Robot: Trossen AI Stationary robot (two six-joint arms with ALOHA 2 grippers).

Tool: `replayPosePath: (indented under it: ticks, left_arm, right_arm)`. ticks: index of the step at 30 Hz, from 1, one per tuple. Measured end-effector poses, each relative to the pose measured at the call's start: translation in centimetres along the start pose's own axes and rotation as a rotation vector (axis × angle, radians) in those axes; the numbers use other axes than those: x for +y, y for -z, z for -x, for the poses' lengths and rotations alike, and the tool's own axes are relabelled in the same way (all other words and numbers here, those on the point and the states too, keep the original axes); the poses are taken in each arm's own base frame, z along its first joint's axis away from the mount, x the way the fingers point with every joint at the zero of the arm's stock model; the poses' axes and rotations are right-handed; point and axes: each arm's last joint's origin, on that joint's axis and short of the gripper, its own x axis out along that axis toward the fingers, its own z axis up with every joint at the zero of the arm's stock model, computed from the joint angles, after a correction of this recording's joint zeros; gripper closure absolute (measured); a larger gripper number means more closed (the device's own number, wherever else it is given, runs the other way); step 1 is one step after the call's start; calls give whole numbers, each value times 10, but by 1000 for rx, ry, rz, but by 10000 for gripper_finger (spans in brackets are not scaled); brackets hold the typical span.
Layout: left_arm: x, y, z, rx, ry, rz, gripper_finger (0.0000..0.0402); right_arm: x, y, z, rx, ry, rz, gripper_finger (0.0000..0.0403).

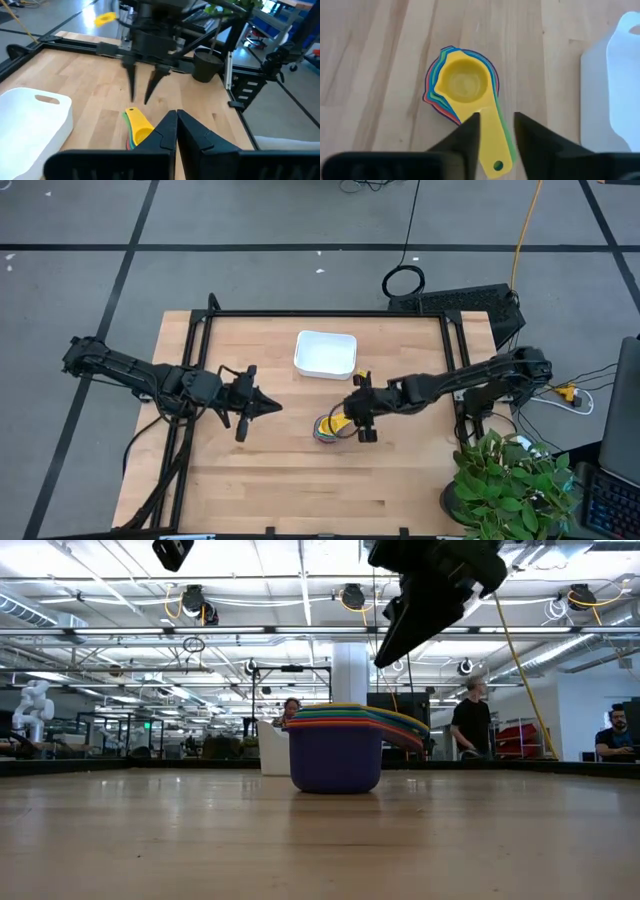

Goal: Nest measuring cups in basket
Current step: Put the stack of measuring cups into the white bin

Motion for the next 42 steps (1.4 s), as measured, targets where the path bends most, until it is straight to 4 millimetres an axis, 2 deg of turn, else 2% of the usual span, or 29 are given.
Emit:
replayPosePath:
  ticks: [5,8,13,19,22,25,31,36,42]
  left_arm:
    - [0,0,0,1,3,-13,375]
    - [0,0,0,1,2,-41,375]
    - [0,0,0,2,2,-77,381]
    - [3,-1,0,0,-12,-102,393]
    - [7,-1,-1,7,-29,-101,395]
    - [9,0,-1,20,-40,-101,391]
    - [10,4,-1,61,-51,-97,374]
    - [10,7,-1,89,-46,-79,375]
    - [9,8,0,112,3,-73,378]
  right_arm:
    - [-13,-1,-3,-2,-54,-51,204]
    - [-18,-7,-3,-64,-71,-76,160]
    - [-26,-16,3,-81,-74,-48,118]
    - [-39,-40,33,-30,-49,-10,116]
    - [-42,-43,34,-10,-48,-2,120]
    - [-40,-34,23,88,-60,-2,120]
    - [-34,-29,-5,164,-96,-20,110]
    - [-25,-23,-29,234,-138,-16,104]
    - [-14,-20,-41,259,-176,11,104]
